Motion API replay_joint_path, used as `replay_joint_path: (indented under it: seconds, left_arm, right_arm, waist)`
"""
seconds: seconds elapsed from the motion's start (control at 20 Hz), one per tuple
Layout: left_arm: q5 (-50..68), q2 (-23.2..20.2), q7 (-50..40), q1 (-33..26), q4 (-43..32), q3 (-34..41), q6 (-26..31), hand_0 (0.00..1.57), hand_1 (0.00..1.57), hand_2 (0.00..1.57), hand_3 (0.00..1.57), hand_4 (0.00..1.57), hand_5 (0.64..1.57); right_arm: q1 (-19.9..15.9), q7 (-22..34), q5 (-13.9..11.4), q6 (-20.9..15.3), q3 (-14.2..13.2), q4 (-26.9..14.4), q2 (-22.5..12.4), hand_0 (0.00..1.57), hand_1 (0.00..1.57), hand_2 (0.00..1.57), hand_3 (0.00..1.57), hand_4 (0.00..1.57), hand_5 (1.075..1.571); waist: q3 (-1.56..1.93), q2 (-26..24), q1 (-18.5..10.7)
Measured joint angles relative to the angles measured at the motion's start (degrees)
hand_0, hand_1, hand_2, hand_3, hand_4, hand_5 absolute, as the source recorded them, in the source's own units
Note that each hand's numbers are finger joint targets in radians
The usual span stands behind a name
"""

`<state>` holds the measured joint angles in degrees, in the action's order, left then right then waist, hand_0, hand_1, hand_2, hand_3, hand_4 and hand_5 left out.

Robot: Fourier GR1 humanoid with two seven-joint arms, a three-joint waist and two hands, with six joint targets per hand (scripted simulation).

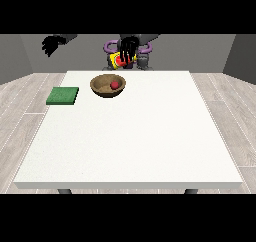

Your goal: Pick the cup and pour the ball into the bowl, then pick the bowl and place it on the pad

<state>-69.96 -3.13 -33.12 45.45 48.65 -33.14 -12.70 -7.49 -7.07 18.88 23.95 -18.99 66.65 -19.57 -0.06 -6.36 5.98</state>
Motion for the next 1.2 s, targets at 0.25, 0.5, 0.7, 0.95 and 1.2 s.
replay_joint_path:
  seconds: [0.25, 0.5, 0.7, 0.95, 1.2]
  left_arm:
    - [12.1, 0.5, 7.1, -5.8, 7.0, 8.9, -11.0, 0.62, 0.62, 0.28, 0.0, 1.1, 1.571]
    - [32.7, 2.3, 12.8, -6.4, 18.5, 19.0, -15.1, 0.0, 0.0, 0.0, 0.0, 0.36, 1.465]
    - [49.3, 2.1, 17.5, -6.7, 26.2, 26.9, -9.6, 0.0, 0.0, 0.0, 0.0, 0.15, 1.492]
    - [67.5, -4.5, 22.6, -7.3, 30.2, 37.6, 4.6, 0.0, 0.0, 0.0, 0.0, 0.32, 1.497]
    - [80.4, -14.5, 24.8, -6.1, 28.1, 47.7, 18.3, 0.0, 0.0, 0.0, 0.0, 0.33, 1.511]
  right_arm:
    - [0.1, 1.1, -0.1, -2.0, 0.7, 0.7, 2.1, 0.0, 0.0, 0.0, 0.0, 0.71, 1.57]
    - [-1.2, 1.4, -0.5, -4.2, 1.5, 0.5, 4.4, 0.0, 0.0, 0.0, 0.0, 0.66, 1.571]
    - [-1.1, 0.5, -1.5, -7.4, 1.1, 0.3, 5.9, 0.0, 0.0, 0.0, 0.0, 0.49, 1.57]
    - [-0.4, -1.3, -2.4, -11.9, 0.4, 1.3, 8.6, 0.0, 0.0, 0.0, 0.0, 0.0, 1.569]
    - [-1.4, -3.9, -3.4, -15.2, 1.4, 1.9, 12.1, 0.0, 0.0, 0.0, 0.0, 0.0, 1.568]
  waist:
    - [-0.3, 3.8, -3.2]
    - [-0.87, 7.5, -5.5]
    - [-0.78, 9.4, -9.5]
    - [-0.44, 12.2, -14.0]
    - [-0.15, 15.4, -16.0]
